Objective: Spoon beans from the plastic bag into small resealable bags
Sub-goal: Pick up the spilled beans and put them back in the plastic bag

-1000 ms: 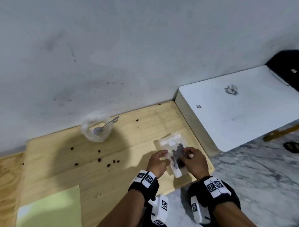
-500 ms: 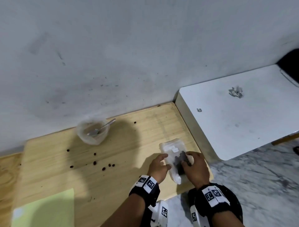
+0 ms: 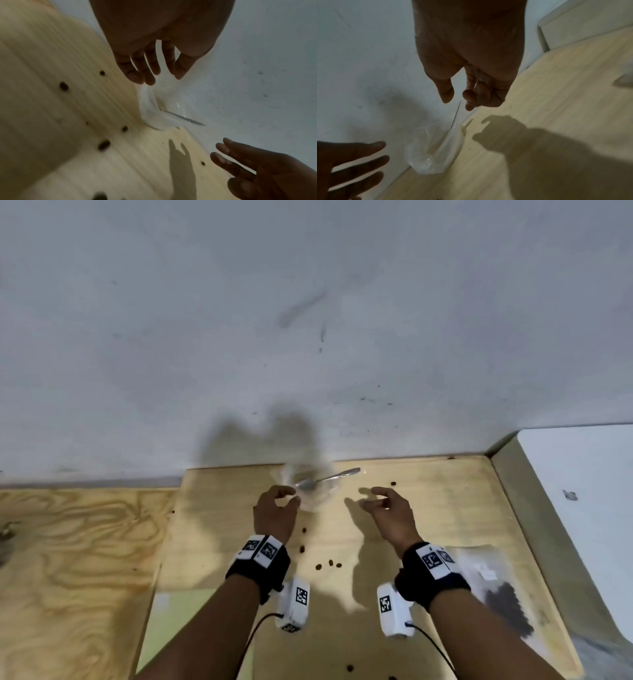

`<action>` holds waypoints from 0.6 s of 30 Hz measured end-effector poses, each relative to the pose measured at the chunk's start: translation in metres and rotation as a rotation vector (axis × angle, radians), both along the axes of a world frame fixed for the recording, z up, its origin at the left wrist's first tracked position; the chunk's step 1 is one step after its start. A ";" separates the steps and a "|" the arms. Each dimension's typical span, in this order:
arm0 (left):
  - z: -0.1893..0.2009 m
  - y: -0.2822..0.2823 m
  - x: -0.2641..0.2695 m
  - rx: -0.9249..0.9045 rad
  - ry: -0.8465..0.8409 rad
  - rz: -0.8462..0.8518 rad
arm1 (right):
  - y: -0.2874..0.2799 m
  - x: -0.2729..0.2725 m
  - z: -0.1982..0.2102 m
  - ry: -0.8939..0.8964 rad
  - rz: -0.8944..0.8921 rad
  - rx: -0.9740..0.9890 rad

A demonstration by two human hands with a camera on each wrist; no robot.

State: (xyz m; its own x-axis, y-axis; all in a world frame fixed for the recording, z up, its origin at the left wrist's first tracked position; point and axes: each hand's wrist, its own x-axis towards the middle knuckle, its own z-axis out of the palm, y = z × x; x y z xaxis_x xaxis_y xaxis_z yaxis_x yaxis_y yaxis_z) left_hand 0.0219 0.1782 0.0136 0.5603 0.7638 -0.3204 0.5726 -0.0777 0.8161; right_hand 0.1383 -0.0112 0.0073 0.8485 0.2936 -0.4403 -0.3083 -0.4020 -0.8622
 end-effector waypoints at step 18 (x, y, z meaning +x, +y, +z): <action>-0.044 0.076 0.042 0.127 0.192 -0.324 | 0.075 0.020 -0.032 -0.010 -0.423 0.041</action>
State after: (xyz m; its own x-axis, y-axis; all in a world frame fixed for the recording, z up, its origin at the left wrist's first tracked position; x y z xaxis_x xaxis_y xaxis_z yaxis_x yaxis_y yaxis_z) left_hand 0.0643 0.2541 -0.0307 0.7180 0.5975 -0.3570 0.6429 -0.3728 0.6691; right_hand 0.1580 0.0637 -0.0248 0.9020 -0.0646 -0.4268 -0.4305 -0.2075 -0.8784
